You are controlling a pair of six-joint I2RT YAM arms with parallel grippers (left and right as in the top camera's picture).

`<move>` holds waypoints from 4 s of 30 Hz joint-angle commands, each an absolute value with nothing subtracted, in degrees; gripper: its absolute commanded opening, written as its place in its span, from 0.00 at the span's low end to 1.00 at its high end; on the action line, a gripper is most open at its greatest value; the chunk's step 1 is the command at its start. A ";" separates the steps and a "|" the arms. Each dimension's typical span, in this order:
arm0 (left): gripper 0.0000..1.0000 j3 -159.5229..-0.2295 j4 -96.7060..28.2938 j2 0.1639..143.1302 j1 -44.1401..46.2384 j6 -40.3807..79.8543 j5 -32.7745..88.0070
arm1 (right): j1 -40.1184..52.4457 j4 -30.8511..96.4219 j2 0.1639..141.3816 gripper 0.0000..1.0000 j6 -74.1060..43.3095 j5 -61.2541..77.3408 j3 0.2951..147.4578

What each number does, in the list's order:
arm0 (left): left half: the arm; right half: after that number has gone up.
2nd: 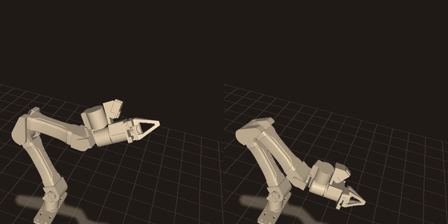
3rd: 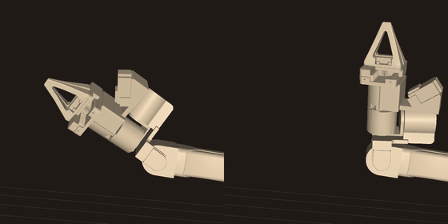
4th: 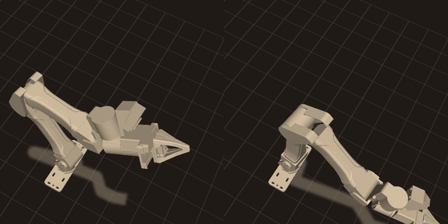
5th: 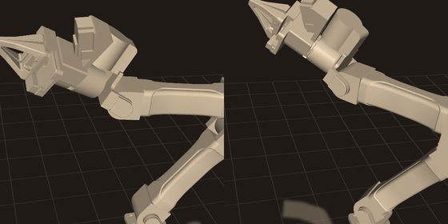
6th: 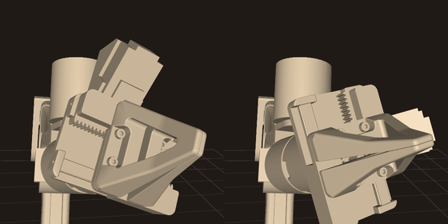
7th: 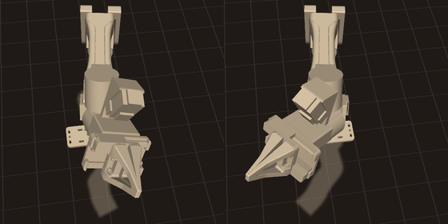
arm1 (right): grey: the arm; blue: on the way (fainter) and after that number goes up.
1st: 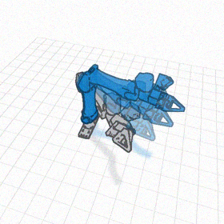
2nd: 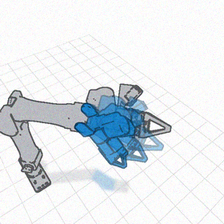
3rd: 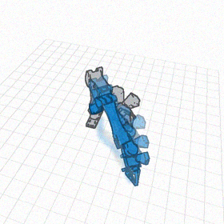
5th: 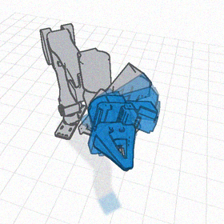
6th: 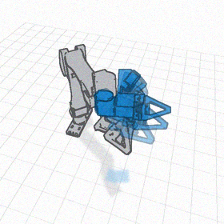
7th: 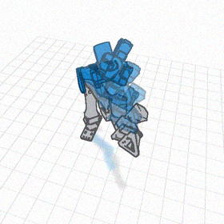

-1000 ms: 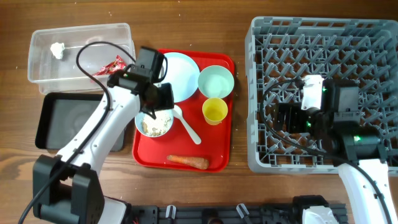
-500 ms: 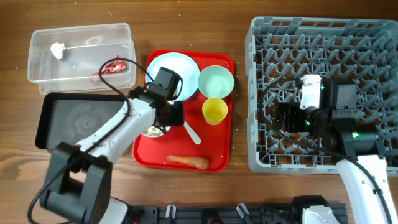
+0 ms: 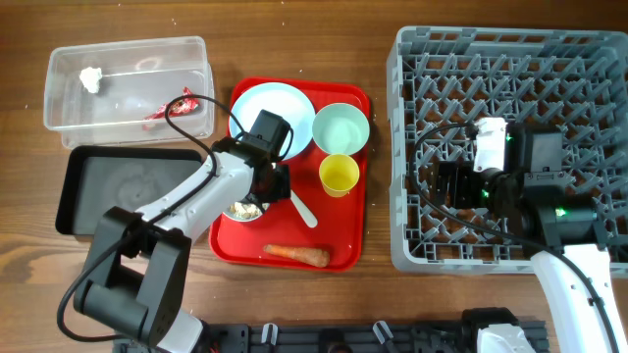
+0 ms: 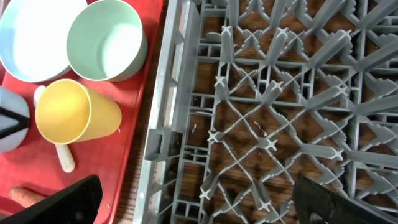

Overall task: Sort waste into correct bins and load items into the dishwasher rack
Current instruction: 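Grasp the rim of the light-blue rice bowl with the left gripper, then tip the bowl over the black tray to pour out rice and peanuts, then set the emptied bowl back on the red tray with the left gripper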

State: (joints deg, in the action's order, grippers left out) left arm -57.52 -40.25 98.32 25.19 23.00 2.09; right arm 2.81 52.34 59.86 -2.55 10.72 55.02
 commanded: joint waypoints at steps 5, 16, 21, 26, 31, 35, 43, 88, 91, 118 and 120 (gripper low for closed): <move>0.04 -61.28 -43.88 92.92 23.22 23.14 3.99 | 3.01 52.38 60.16 1.00 -3.18 11.73 56.55; 0.04 -64.10 -47.83 85.82 14.11 23.11 4.03 | 3.01 52.40 60.16 1.00 -3.18 11.73 56.55; 0.04 -64.10 -47.86 83.99 6.81 23.14 4.08 | 3.01 52.47 60.16 1.00 -3.16 11.73 56.55; 0.04 -64.10 -47.88 84.01 -1.17 22.72 8.86 | 3.01 52.56 60.16 1.00 -3.18 11.73 56.55; 0.04 -63.86 -47.86 84.16 -10.66 17.69 22.57 | 3.01 52.60 60.16 1.00 -3.18 11.73 56.55; 0.04 -62.74 -47.81 84.18 -18.04 12.62 31.11 | 3.01 52.69 60.16 1.00 -3.18 11.73 56.55; 0.04 -56.47 -42.24 86.13 -30.70 6.37 50.81 | 3.01 52.80 60.16 1.00 -3.20 11.73 56.55; 0.04 -50.63 -34.63 100.25 -44.91 1.23 79.09 | 3.01 53.65 60.16 1.00 -3.27 11.75 56.55; 0.04 -50.61 -34.76 100.25 -44.91 -4.56 90.43 | 3.01 53.65 60.16 1.00 -3.68 11.75 56.55; 0.04 -50.96 -37.71 85.25 -13.76 1.10 56.10 | 3.01 52.16 60.18 1.00 -3.64 11.73 56.55; 0.04 -50.96 -37.45 85.27 -5.93 5.50 41.85 | 3.01 52.14 60.18 1.00 -3.62 11.73 56.55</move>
